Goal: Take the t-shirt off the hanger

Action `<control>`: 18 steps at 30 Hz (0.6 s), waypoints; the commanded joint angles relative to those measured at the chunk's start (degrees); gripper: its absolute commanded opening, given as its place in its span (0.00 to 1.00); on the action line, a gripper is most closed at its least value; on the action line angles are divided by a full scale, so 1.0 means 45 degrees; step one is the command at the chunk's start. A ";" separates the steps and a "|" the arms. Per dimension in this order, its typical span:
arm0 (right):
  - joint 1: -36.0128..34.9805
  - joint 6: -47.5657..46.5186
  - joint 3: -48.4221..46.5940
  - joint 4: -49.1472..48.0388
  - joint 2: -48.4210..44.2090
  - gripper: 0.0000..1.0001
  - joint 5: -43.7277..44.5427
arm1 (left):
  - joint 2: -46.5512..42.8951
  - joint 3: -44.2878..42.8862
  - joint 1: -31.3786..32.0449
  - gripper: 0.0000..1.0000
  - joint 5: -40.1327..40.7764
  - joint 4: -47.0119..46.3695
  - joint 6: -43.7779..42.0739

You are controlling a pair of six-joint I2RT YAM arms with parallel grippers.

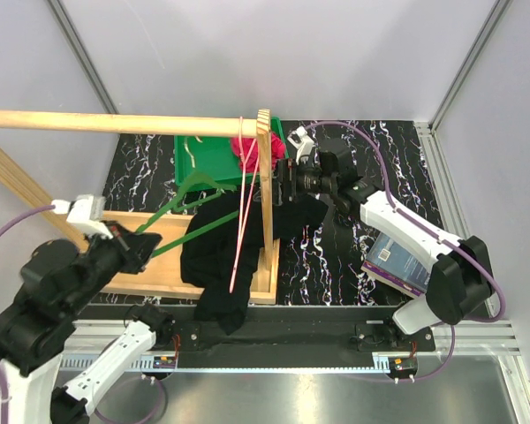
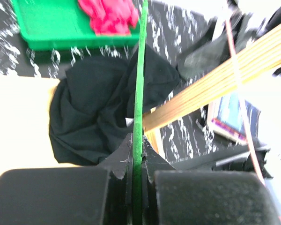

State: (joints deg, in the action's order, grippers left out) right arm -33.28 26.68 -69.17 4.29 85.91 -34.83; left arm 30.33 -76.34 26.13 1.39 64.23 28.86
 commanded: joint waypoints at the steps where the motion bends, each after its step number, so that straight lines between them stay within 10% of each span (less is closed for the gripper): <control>1: 0.0012 -0.0381 0.0409 0.0198 -0.0945 1.00 0.0571 | -0.0723 -0.1257 -0.0025 0.00 0.1643 -0.0699 0.0499; 18: 0.0051 -0.1240 0.0820 -0.0543 -0.0596 1.00 -0.1497 | -0.0958 -0.2762 -0.0006 0.00 0.0611 -0.0718 0.0636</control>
State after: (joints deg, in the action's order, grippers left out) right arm -32.77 23.64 -65.54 5.32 81.28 -35.16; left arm 24.08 -85.34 26.13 8.36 67.77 31.46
